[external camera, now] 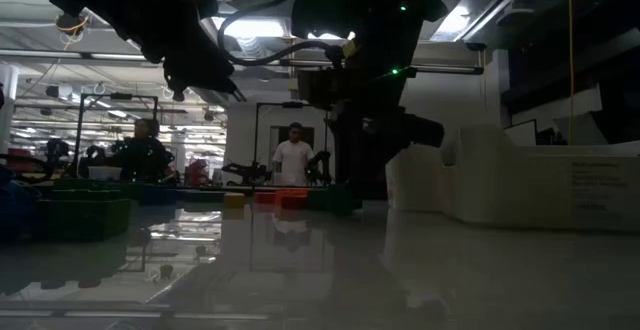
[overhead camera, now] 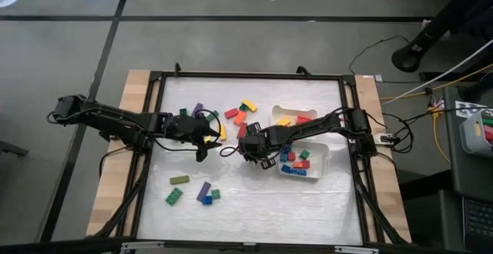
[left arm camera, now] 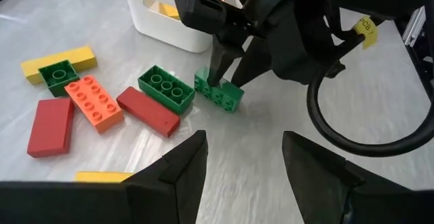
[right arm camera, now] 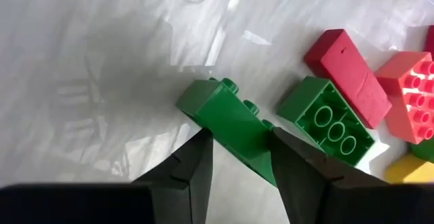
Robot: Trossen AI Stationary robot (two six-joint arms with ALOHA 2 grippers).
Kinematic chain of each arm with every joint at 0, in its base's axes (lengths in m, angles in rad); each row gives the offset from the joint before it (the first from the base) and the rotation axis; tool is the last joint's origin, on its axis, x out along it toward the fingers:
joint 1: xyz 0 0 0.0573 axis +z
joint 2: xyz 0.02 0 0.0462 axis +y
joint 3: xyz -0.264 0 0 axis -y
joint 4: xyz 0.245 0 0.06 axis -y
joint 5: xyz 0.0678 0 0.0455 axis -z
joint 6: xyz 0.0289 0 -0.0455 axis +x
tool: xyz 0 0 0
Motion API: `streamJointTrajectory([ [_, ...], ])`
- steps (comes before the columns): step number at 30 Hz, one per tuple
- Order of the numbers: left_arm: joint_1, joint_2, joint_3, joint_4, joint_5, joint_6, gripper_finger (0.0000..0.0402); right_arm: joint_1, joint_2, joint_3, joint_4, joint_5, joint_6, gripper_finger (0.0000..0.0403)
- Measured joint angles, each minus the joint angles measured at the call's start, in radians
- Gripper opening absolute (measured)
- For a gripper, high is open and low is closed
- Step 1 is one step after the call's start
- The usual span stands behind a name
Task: Sort blocks by size
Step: Put the green rectangle game piece into the top white bin
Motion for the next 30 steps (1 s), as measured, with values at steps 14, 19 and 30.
streamJointTrajectory([
  [14,0.000,0.000,0.000,0.000,0.000,-0.003,0.0178,0.000,0.000,0.000,0.005,0.006,-0.041,0.0143],
  [19,0.000,0.000,0.000,0.000,0.000,-0.003,0.0178,0.000,0.000,0.000,0.005,0.007,-0.040,0.0147],
  [30,0.000,0.000,0.000,0.000,0.000,-0.003,0.0178,-0.001,0.002,-0.001,0.050,0.002,-0.047,0.0194],
])
